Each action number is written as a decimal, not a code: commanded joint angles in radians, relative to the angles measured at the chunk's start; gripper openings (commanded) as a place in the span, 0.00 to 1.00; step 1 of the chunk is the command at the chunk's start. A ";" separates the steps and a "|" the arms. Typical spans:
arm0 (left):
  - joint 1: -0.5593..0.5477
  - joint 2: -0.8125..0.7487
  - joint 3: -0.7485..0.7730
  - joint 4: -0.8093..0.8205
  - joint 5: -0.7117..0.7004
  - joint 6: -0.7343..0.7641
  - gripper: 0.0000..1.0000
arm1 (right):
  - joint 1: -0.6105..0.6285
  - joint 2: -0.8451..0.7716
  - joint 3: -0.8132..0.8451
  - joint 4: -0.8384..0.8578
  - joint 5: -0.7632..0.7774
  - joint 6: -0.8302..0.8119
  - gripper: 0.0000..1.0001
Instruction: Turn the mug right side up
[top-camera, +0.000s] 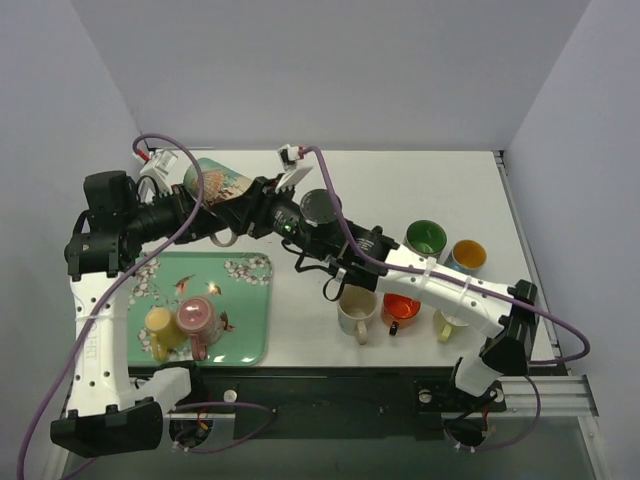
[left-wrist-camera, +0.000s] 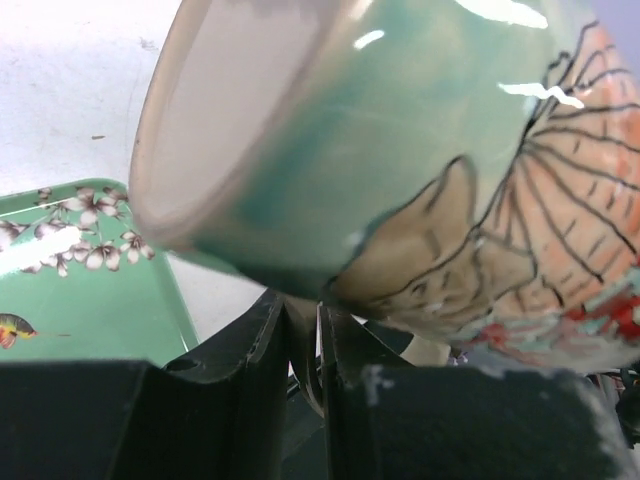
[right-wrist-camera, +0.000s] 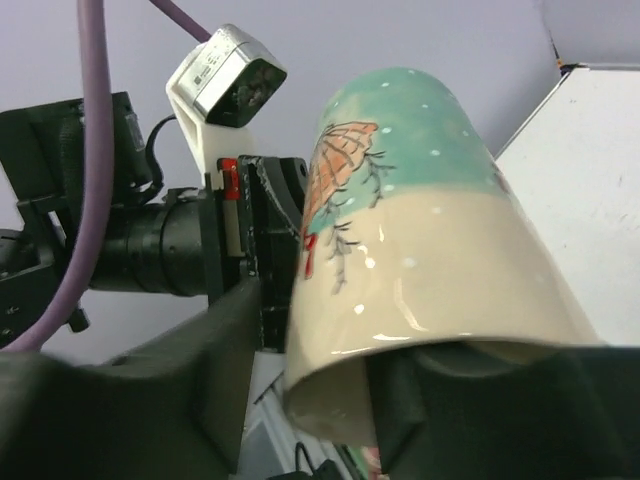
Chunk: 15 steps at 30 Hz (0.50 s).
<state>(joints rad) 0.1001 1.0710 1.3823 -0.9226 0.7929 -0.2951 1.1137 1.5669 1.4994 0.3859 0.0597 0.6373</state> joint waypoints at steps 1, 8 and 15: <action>-0.019 -0.042 0.023 0.116 0.091 -0.006 0.00 | -0.026 0.077 0.194 -0.059 -0.026 0.027 0.22; -0.019 -0.020 0.037 -0.001 -0.047 0.184 0.77 | -0.101 -0.001 0.269 -0.413 0.118 -0.184 0.00; -0.020 -0.017 0.063 -0.062 -0.248 0.353 0.87 | -0.306 -0.189 0.268 -0.880 0.313 -0.413 0.00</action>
<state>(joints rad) 0.0811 1.0641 1.3857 -0.9455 0.6594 -0.1032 0.9337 1.5661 1.7164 -0.2642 0.1524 0.4240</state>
